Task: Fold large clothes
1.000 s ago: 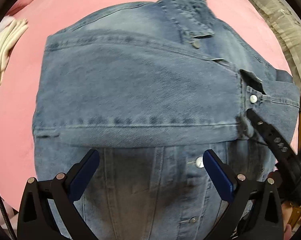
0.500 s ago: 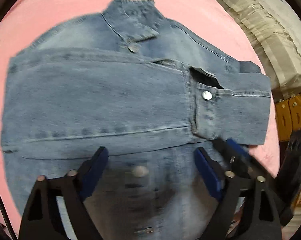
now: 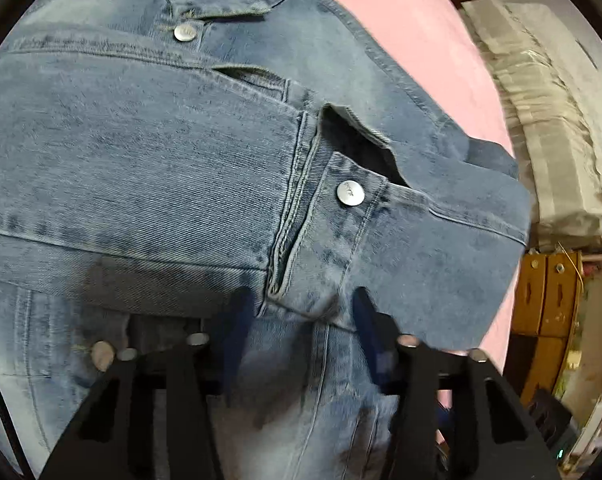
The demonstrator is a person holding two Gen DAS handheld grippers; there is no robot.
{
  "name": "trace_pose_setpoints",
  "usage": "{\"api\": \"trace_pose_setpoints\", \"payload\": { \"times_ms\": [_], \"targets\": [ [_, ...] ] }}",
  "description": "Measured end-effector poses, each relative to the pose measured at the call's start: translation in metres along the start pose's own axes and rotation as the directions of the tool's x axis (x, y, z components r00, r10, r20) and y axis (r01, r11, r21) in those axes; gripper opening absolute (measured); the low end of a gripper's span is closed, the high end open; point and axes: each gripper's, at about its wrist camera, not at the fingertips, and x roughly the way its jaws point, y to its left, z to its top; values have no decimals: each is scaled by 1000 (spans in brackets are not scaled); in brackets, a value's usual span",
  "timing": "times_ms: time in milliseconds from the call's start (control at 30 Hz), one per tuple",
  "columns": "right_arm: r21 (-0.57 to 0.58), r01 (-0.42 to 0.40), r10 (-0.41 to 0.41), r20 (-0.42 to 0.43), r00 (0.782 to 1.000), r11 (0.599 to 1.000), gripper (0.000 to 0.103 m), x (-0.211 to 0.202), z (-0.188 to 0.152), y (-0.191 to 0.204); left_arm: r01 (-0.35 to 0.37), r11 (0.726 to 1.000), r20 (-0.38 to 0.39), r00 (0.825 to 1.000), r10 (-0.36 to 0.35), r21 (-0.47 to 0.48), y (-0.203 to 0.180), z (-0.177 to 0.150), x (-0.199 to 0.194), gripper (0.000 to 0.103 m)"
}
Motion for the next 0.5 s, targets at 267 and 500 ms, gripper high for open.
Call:
{"api": "trace_pose_setpoints", "payload": {
  "times_ms": [267, 500],
  "targets": [
    [-5, 13, -13, -27, 1000, 1000, 64, -7, 0, -33, -76, 996, -12, 997, 75, -56, -11, 8, 14, 43],
    [-11, 47, -47, -10, 999, 999, 64, 0, 4, -33, -201, 978, 28, 979, 200, 55, -46, 6, 22, 32]
  ]
}}
